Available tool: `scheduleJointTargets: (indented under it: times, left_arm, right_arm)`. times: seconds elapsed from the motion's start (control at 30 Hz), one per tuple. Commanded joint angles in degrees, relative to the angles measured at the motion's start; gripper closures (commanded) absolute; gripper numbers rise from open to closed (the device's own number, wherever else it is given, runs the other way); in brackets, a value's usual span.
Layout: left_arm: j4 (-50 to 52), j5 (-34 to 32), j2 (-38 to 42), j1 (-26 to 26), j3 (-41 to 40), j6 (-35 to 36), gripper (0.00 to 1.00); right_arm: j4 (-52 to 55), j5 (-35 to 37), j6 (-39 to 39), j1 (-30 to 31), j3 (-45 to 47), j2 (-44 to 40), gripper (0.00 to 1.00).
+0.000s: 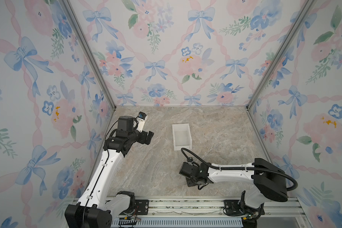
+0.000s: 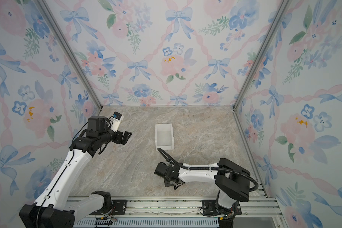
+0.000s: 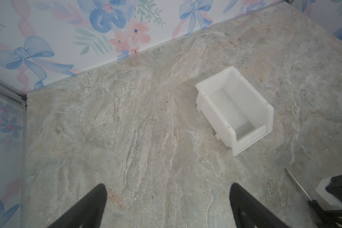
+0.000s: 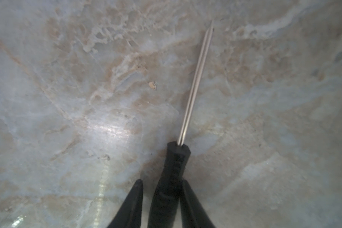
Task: Put the screwdriver in the bin
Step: Pick up the screwdriver from the bottom-center of the table.
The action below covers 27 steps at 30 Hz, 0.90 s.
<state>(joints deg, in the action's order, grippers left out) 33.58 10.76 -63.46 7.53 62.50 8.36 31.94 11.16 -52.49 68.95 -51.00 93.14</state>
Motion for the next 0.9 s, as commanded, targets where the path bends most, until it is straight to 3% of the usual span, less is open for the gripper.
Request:
scheduleJointTargets:
  times: [0.0, 0.47, 0.87]
  left_arm:
    - [0.7, 0.0, 0.7, 0.4, 0.0, -0.2, 0.02]
    - [1.7, -1.4, 0.5, 0.7, 1.1, 0.9, 0.02]
    - [2.8, -1.9, -0.6, 0.8, 3.0, 3.8, 0.02]
  right_arm:
    - [2.5, 1.2, -1.6, 1.1, -0.1, 0.0, 0.67]
    - [6.2, 4.5, -0.7, 2.2, -0.3, -1.1, 0.82]
    - [16.9, 3.6, 6.5, -2.4, -6.7, -14.5, 0.81]
